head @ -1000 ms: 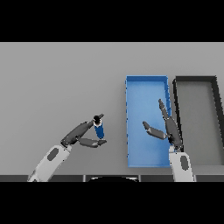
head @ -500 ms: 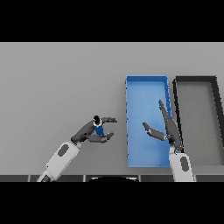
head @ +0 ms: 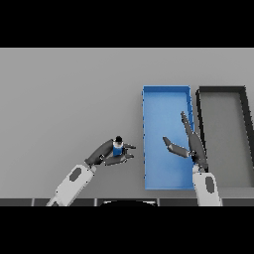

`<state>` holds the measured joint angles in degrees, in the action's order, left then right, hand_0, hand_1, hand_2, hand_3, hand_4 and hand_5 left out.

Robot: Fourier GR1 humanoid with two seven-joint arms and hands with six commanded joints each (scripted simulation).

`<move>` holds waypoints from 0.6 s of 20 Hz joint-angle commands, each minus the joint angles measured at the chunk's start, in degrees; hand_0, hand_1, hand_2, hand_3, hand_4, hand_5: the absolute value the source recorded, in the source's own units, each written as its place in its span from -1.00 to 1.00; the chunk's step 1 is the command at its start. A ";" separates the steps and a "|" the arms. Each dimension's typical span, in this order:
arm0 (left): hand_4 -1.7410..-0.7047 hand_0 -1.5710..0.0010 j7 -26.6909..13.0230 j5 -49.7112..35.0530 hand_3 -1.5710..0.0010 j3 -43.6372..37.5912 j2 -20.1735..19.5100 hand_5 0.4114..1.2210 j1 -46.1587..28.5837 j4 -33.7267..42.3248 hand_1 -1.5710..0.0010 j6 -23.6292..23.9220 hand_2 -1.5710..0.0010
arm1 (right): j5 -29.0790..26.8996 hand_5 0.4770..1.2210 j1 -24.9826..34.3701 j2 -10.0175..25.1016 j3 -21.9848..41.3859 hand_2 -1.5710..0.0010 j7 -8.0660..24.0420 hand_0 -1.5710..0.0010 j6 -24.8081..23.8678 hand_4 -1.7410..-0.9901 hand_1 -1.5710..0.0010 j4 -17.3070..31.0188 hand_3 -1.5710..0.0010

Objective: Pick up the blue pipe and place it into the blue bin.

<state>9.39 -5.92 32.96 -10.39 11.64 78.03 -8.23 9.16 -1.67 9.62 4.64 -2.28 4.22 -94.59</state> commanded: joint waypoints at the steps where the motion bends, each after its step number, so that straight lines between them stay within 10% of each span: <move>1: -0.58 -0.80 0.03 1.19 -0.84 0.42 0.34 0.88 0.01 -0.24 -0.84 0.67 -0.86 | 0.03 -0.78 0.02 0.10 -0.12 1.00 -0.46 1.00 -0.01 0.51 1.00 0.34 1.00; 12: -0.48 -0.98 -0.76 1.82 -0.99 -1.27 4.10 0.99 3.13 8.49 -0.99 1.00 -0.99 | 2.13 -0.77 0.49 0.33 0.52 1.00 -0.34 1.00 -0.75 0.63 1.00 0.87 1.00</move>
<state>8.84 -4.05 31.69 -6.28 14.80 86.53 -7.31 11.29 -1.18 9.95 5.16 -2.58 3.47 -93.72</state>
